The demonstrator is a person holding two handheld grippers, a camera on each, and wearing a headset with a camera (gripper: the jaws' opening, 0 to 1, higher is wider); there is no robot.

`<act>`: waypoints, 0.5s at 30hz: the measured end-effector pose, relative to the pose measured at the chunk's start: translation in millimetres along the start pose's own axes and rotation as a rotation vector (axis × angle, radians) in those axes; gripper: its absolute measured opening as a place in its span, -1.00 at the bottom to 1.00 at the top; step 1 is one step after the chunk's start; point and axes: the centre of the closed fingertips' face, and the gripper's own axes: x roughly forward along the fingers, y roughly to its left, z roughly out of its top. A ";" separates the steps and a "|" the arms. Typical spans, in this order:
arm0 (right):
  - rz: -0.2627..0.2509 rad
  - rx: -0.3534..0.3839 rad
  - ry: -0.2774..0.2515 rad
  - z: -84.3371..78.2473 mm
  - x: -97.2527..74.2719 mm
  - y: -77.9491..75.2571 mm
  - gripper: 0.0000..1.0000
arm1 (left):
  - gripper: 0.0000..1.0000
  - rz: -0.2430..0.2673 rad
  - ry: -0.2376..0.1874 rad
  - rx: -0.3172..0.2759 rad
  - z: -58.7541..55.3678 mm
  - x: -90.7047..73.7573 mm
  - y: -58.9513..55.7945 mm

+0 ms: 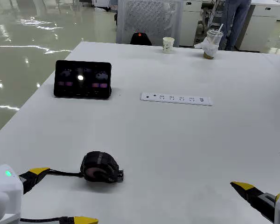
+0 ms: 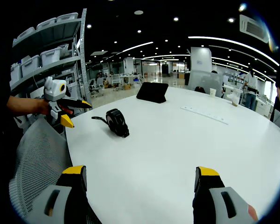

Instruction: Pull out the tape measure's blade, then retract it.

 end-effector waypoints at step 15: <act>0.001 0.002 0.000 -0.5 0.2 0.5 0.92 | 0.99 -0.003 0.006 0.007 -0.9 0.6 -0.6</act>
